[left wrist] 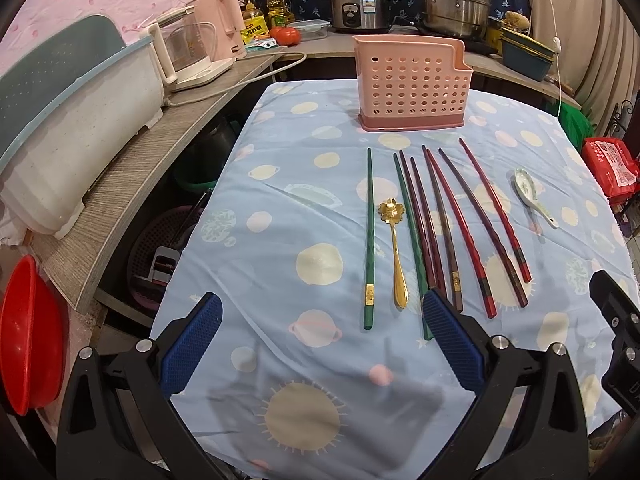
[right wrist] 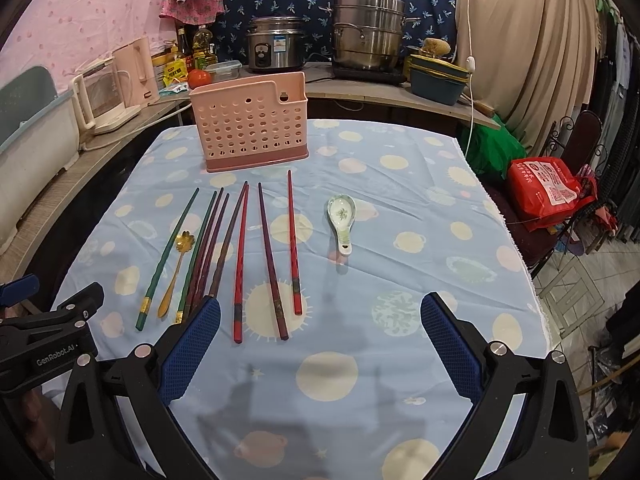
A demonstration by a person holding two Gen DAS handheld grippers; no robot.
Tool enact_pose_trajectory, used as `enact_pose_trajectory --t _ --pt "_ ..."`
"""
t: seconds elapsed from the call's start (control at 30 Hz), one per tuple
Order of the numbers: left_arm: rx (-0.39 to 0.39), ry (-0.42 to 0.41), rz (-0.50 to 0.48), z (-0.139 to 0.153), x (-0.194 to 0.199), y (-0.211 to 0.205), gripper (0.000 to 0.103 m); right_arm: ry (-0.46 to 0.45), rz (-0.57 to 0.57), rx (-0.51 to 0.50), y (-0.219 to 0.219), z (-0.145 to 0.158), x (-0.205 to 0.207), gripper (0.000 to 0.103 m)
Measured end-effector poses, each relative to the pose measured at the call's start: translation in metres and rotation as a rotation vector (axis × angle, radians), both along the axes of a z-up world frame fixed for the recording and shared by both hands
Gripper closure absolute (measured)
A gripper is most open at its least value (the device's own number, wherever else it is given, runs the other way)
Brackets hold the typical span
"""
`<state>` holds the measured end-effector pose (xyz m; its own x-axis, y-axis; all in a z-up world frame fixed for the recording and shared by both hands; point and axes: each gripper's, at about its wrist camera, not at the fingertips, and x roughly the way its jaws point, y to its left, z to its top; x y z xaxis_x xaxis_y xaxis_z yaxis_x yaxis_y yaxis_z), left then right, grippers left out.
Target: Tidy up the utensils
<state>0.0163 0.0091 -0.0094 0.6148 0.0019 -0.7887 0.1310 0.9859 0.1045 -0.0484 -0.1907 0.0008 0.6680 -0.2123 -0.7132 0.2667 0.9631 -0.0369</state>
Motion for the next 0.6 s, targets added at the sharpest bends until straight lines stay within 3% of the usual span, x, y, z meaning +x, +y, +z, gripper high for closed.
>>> enact_pose_trajectory --t 0.6 --pt "0.004 -0.003 0.001 0.0011 -0.001 -0.0006 0.007 -0.001 0.003 0.008 0.0004 0.0003 -0.0013 0.007"
